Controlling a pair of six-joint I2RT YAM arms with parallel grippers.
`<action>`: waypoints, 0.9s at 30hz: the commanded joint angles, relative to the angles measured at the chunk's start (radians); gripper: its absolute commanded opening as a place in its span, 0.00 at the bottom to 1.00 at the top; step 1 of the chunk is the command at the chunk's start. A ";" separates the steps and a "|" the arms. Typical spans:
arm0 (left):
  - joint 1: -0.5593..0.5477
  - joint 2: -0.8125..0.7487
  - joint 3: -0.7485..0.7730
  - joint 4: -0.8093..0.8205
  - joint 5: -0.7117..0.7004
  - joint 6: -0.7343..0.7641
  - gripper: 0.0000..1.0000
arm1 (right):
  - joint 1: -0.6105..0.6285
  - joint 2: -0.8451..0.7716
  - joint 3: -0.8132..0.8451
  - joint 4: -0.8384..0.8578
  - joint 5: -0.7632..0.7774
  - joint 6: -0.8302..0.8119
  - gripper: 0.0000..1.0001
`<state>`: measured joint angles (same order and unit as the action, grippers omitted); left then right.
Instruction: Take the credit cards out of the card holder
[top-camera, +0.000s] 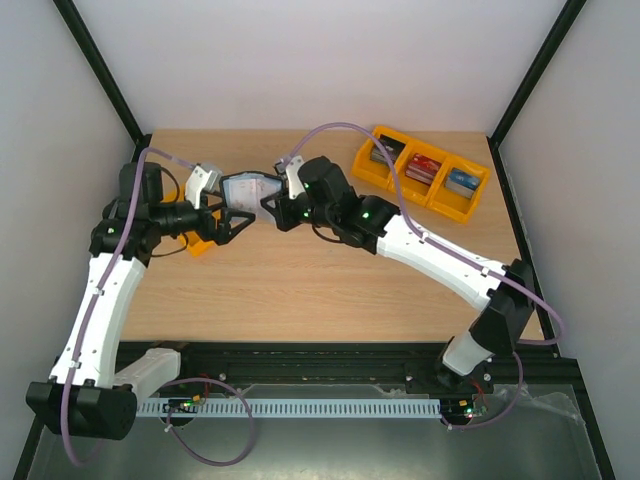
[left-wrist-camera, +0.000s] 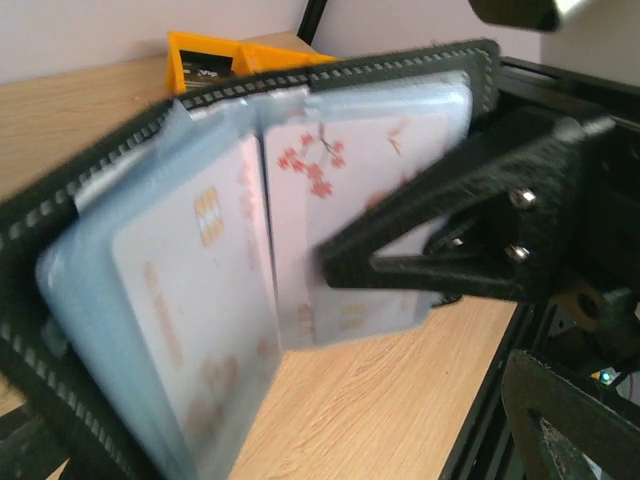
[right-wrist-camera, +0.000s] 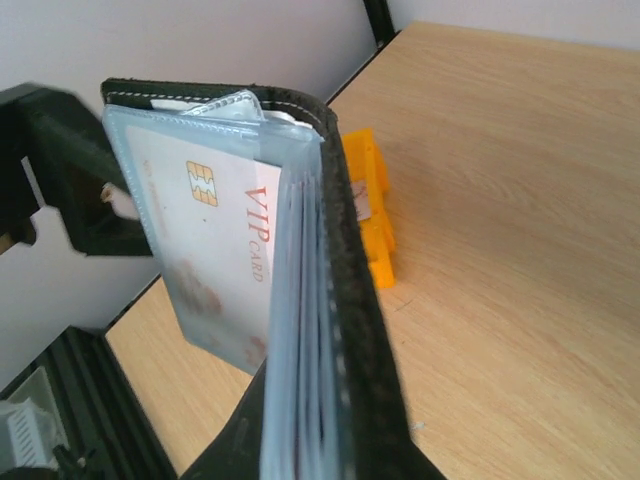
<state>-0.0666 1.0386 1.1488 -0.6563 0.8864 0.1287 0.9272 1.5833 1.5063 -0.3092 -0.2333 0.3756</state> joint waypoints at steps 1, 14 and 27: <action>0.013 0.010 0.005 0.035 -0.026 -0.028 0.98 | 0.015 -0.012 0.026 0.023 -0.097 -0.053 0.02; 0.048 -0.039 0.000 -0.127 0.107 0.178 0.95 | -0.040 -0.207 -0.104 0.025 -0.505 -0.315 0.02; 0.048 -0.041 0.101 -0.541 0.419 0.669 0.48 | -0.077 -0.229 -0.124 0.013 -0.588 -0.372 0.02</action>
<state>-0.0227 1.0061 1.1961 -0.9939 1.1587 0.5430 0.8673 1.3750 1.3861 -0.3107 -0.7776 0.0315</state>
